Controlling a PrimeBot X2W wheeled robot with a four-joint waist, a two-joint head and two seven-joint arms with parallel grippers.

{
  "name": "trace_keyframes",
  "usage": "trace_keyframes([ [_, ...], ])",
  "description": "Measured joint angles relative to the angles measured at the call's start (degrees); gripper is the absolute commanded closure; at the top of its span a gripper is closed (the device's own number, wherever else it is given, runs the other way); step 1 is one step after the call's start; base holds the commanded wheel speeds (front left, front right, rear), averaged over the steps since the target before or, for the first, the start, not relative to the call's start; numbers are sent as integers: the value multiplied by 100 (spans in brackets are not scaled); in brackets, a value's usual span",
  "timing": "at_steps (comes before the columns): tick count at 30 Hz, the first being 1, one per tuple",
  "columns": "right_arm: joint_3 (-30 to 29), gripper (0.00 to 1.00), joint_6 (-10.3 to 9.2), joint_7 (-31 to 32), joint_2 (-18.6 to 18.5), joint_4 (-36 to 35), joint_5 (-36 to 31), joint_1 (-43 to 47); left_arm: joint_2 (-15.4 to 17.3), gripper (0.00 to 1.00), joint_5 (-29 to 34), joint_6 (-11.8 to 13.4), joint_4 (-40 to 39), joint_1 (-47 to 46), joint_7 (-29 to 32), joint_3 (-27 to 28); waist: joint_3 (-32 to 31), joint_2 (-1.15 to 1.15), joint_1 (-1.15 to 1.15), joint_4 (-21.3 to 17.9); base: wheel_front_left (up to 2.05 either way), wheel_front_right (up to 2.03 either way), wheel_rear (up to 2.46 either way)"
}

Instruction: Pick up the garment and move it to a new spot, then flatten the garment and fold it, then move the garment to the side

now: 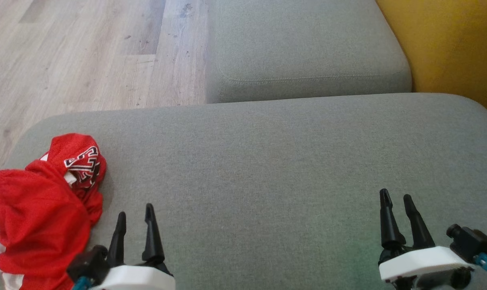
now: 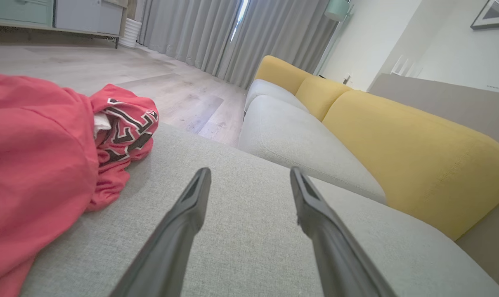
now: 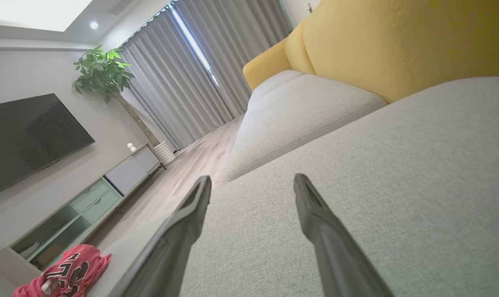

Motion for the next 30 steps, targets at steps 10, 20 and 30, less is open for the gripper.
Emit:
trace_keyframes([
  [10, 90, 0, 0, -157, 0, -47, -776, 143, 3, 0, 747, 137, -60, 19, -152, -191, -66, 0, 0, 14, 0, 0, 0],
  [20, 134, 0, 1, -335, 0, -144, -1574, 180, 4, 0, 1454, 294, -27, 118, -339, -281, -135, 0, 0, 23, 0, 0, 0],
  [30, -46, 0, 1, -487, -1, -140, -2394, 233, 3, 0, 2091, 542, 157, 162, -502, -296, -186, 0, 0, 72, 0, 0, 0],
])
